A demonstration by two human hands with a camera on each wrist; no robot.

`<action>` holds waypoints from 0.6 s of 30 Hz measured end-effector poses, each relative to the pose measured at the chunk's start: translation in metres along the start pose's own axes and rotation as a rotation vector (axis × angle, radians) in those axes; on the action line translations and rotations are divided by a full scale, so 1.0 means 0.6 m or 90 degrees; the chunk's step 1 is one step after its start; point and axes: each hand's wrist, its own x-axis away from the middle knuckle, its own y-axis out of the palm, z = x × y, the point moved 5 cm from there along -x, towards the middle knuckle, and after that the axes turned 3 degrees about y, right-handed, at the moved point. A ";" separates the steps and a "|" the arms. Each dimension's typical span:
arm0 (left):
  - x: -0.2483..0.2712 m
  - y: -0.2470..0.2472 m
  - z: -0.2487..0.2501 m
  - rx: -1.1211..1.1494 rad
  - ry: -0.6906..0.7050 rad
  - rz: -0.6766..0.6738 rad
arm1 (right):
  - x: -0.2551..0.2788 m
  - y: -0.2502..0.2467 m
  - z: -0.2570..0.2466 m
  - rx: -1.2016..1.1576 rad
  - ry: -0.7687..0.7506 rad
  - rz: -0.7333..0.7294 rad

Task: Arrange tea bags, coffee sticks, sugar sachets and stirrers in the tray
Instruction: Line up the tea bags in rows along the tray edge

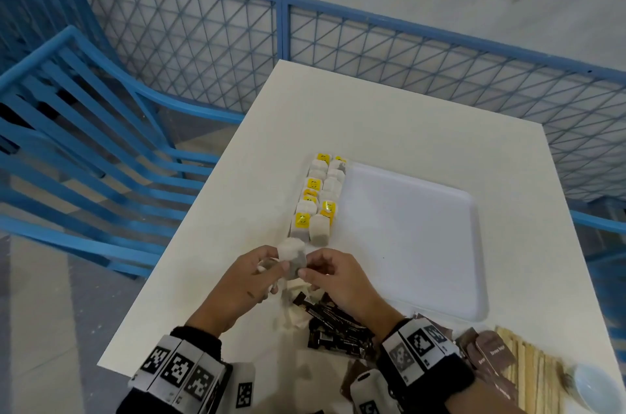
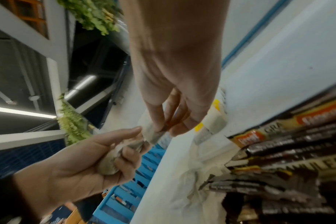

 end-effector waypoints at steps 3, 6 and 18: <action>-0.001 -0.014 -0.021 -0.007 -0.038 0.040 | -0.023 -0.019 0.022 0.014 0.081 0.074; 0.002 -0.025 -0.035 0.012 -0.065 0.057 | -0.050 -0.030 0.037 0.028 0.140 0.120; 0.002 -0.038 -0.044 0.058 -0.072 0.079 | -0.113 -0.010 0.028 0.159 0.100 0.179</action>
